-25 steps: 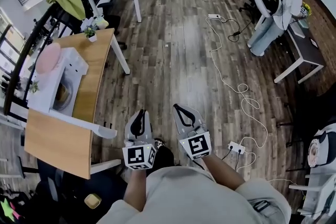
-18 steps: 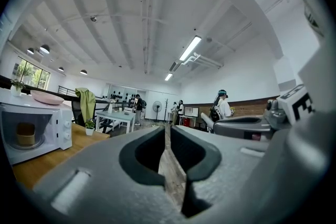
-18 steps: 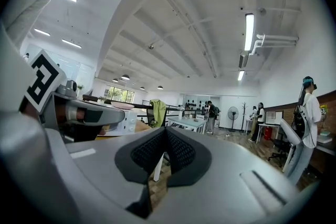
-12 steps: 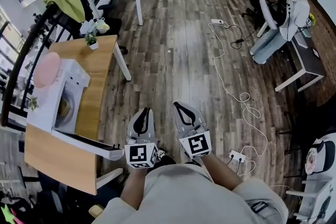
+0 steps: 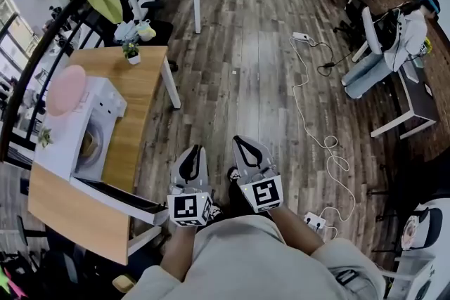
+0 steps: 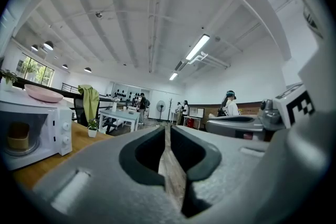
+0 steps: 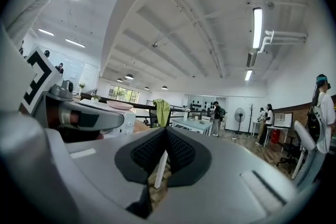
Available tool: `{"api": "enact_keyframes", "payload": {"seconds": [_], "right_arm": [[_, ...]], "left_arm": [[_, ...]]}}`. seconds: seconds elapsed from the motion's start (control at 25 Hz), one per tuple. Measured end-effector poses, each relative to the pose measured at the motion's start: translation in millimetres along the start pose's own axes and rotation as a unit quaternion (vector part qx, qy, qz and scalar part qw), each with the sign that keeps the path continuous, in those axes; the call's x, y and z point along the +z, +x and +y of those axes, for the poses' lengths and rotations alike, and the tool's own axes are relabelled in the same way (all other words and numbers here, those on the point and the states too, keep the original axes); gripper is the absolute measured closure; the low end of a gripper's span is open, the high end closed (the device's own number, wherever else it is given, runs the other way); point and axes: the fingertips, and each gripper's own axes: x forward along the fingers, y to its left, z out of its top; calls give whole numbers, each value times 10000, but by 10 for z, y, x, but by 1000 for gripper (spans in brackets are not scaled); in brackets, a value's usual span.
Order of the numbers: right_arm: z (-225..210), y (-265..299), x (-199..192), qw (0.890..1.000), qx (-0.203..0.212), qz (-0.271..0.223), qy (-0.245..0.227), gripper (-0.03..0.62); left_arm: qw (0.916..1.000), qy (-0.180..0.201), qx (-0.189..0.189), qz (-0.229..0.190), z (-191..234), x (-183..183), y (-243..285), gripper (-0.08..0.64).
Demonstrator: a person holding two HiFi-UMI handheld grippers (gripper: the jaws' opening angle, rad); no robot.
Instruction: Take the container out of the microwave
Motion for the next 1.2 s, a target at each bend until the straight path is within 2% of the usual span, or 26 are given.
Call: {"api": "enact_keyframes", "payload": {"seconds": [0.28,0.64,0.84,1.0,1.2], "right_arm": [[25,512,-113,9991,386,-19,184,581],[83,1473,-57,9913,1281,-218,185,581],[213,1987,-13,9806,1930,-340,110,581],[262,2362,-9,9712,2331,-424,233,581],[341,2706,-56,9522,3009,-453,286,581]], "left_arm": [[9988,-67,486,19,392,-34,192,522],[9927,-116,1198,112,933,-19,609,522],[9852,-145,1703,118,1241,-9,807,522],[9781,-175,2064,218,1487,-65,978,522],[9629,-143,2676,320,1817,-90,1072,522]]}}
